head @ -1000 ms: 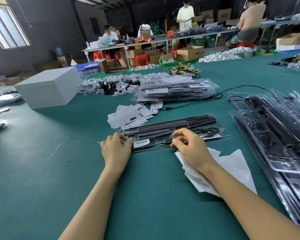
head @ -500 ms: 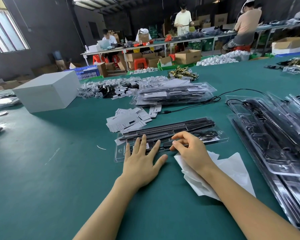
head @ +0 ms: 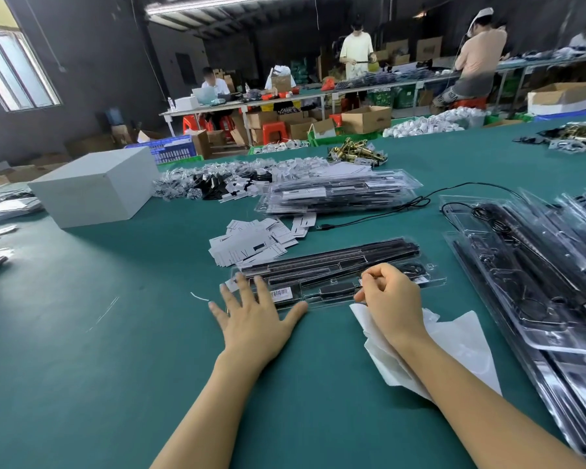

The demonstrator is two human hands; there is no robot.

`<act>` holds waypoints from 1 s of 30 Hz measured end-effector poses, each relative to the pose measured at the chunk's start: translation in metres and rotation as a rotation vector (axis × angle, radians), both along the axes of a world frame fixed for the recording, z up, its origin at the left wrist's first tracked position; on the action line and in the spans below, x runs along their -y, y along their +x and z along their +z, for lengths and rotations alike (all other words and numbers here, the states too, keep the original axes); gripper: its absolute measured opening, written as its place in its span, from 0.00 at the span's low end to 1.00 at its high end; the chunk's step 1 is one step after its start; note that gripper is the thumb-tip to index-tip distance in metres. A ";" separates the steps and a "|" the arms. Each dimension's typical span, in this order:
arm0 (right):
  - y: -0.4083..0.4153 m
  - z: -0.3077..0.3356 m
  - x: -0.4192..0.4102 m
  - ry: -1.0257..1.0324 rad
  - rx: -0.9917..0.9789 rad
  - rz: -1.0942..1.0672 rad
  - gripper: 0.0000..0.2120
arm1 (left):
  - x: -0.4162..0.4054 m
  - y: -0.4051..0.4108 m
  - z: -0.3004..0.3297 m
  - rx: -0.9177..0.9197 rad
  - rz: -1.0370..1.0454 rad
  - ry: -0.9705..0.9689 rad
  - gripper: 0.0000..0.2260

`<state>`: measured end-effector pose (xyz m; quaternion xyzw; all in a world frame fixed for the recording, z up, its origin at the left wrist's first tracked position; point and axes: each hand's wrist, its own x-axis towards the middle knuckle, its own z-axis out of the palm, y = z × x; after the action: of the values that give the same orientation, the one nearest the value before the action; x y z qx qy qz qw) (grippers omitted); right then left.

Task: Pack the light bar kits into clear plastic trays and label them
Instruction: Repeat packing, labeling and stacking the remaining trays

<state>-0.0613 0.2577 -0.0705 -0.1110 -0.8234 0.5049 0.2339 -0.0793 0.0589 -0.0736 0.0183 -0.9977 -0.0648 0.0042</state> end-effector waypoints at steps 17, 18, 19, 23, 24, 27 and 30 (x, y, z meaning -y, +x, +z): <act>-0.005 -0.008 0.002 0.637 0.143 0.049 0.27 | 0.034 -0.013 0.028 -0.181 0.091 1.322 0.12; -0.004 -0.007 0.003 0.673 0.134 0.036 0.27 | 0.029 -0.014 0.026 -0.180 0.104 1.299 0.11; -0.003 -0.007 0.003 0.719 0.124 0.006 0.27 | 0.023 -0.012 0.024 -0.173 0.132 1.242 0.12; -0.003 -0.009 0.002 0.846 0.238 -0.013 0.34 | 0.020 -0.010 0.025 -0.134 0.248 1.348 0.14; -0.005 -0.009 0.002 0.827 0.304 0.034 0.37 | 0.025 -0.011 0.030 -0.101 0.283 1.472 0.14; -0.006 -0.011 0.001 0.807 0.394 0.098 0.43 | 0.045 -0.017 0.040 0.076 0.439 1.806 0.09; -0.005 -0.010 0.001 0.834 0.343 0.056 0.46 | 0.057 -0.017 0.044 0.259 0.439 2.060 0.10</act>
<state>-0.0665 0.2570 -0.0801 -0.0670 -0.9860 0.1107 0.1051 -0.0965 0.0023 -0.0300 0.1994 -0.4293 -0.8742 -0.1082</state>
